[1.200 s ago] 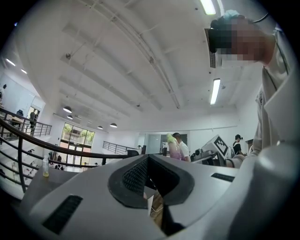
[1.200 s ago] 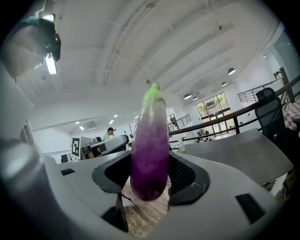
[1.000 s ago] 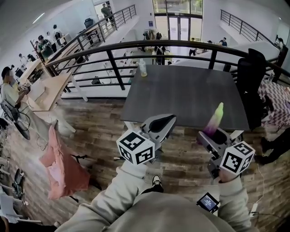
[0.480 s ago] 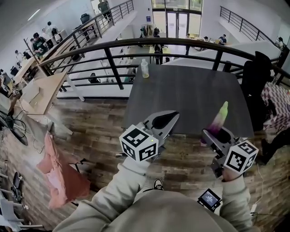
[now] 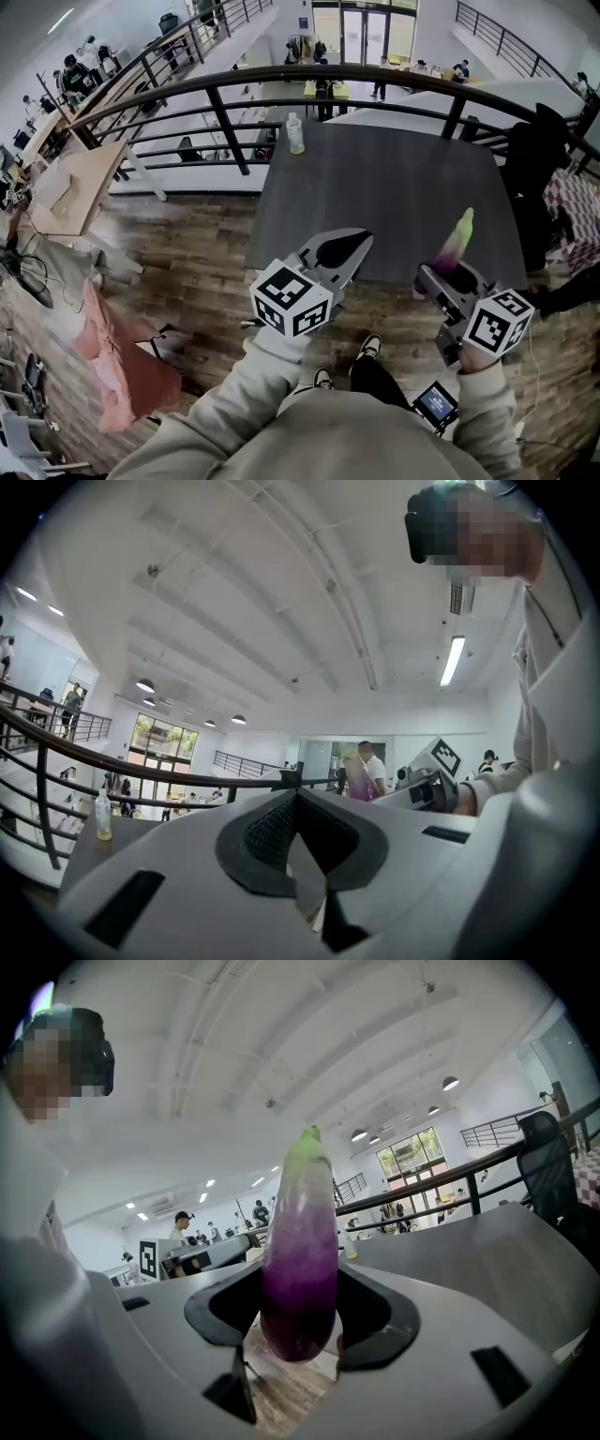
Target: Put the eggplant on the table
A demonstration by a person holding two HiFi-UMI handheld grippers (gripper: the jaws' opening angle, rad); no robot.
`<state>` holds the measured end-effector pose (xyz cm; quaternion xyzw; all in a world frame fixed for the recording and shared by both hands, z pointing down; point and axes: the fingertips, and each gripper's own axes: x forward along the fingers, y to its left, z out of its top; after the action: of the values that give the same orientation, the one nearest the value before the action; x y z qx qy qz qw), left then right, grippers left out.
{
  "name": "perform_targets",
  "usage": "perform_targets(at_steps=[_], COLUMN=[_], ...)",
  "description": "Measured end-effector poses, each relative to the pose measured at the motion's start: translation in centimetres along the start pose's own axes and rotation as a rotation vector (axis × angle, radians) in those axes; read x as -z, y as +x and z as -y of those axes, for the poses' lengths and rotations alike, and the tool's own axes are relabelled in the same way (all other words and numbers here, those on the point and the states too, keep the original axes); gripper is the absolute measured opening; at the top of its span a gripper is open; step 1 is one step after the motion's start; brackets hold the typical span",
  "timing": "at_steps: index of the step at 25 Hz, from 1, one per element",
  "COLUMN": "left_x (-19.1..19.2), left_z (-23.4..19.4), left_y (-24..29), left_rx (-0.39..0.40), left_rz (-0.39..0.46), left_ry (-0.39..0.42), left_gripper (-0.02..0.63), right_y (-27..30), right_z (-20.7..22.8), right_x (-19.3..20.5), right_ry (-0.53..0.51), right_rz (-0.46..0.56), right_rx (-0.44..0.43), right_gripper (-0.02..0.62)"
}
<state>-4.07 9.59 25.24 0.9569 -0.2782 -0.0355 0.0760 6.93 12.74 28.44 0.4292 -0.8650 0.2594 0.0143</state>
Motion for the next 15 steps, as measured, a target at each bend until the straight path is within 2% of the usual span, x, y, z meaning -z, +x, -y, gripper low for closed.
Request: perform_targets(at_steps=[6, 15], left_x=[-0.7, -2.9], left_z=[-4.4, -8.5], left_y=[3.5, 13.6], left_rx=[-0.032, -0.033], left_rz=[0.011, 0.027], left_ry=[0.015, 0.027], left_gripper=[0.0, 0.0], right_y=[4.0, 6.8], right_z=[4.0, 12.1], right_x=[-3.3, -9.6], right_ry=[-0.012, -0.025], right_rz=[0.019, 0.034], right_rx=[-0.03, -0.067], right_gripper=[0.241, 0.241])
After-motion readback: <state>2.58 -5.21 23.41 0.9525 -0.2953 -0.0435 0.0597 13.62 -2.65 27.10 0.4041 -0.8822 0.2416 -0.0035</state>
